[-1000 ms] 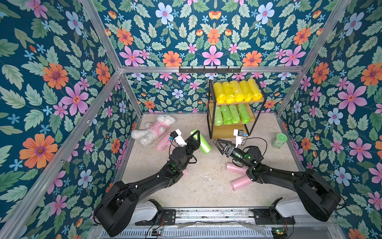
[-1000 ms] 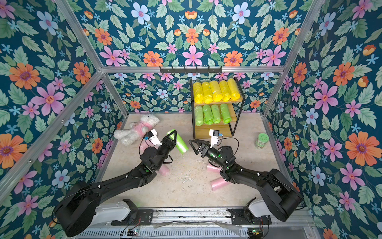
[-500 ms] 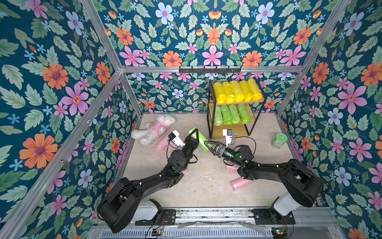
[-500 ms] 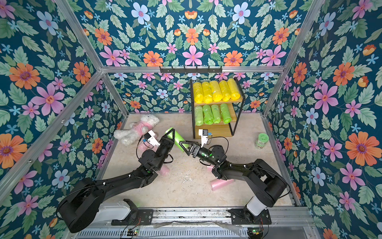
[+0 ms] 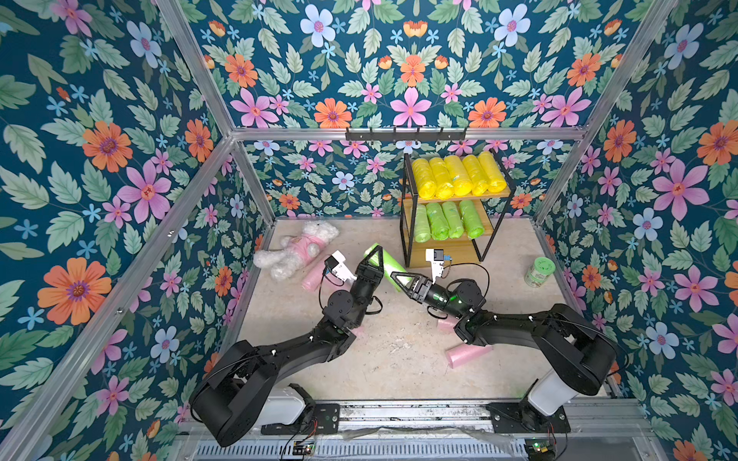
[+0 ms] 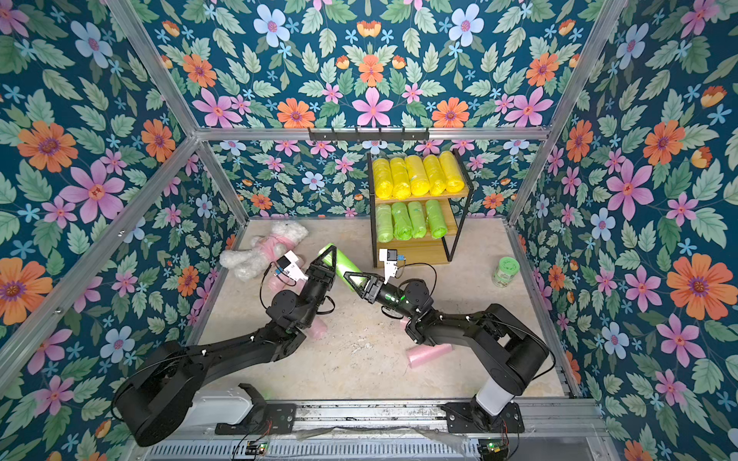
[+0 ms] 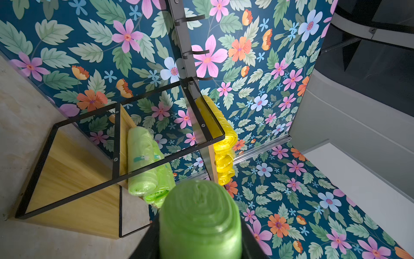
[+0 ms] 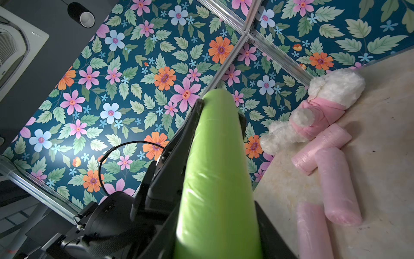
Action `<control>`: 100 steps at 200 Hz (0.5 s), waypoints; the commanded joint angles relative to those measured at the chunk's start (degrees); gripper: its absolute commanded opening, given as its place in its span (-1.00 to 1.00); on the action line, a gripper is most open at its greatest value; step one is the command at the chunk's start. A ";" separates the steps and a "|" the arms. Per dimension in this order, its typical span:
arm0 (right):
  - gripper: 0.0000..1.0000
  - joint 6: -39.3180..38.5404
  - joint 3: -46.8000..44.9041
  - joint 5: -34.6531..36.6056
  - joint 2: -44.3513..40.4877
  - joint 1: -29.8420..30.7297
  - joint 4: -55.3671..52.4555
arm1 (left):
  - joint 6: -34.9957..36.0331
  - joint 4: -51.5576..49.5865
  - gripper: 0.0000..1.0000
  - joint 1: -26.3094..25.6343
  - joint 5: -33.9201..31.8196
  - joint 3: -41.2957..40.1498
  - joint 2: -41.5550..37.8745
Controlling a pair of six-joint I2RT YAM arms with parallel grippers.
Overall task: Sort the rolls of trash bags by color and place them on the shelf
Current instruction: Place the roll of trash bags on the shelf.
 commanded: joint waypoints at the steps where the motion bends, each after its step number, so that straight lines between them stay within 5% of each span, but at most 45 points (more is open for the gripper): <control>1: -0.16 -0.51 0.40 -0.45 -0.36 0.19 3.87 | -0.42 2.15 -0.40 0.06 0.42 -0.19 0.04; 19: -0.20 -1.02 0.25 -0.09 -0.82 -0.02 3.09 | -0.34 1.88 -0.28 0.02 0.37 -0.44 -0.13; 57: -0.23 -1.88 -1.19 0.05 -2.50 -1.60 1.45 | 1.17 -2.04 0.32 0.04 -0.25 -0.87 -1.56; 100: -0.24 -7.41 -4.05 0.96 -7.65 -4.66 -7.46 | 4.63 -6.88 0.54 0.28 0.33 -2.30 -3.65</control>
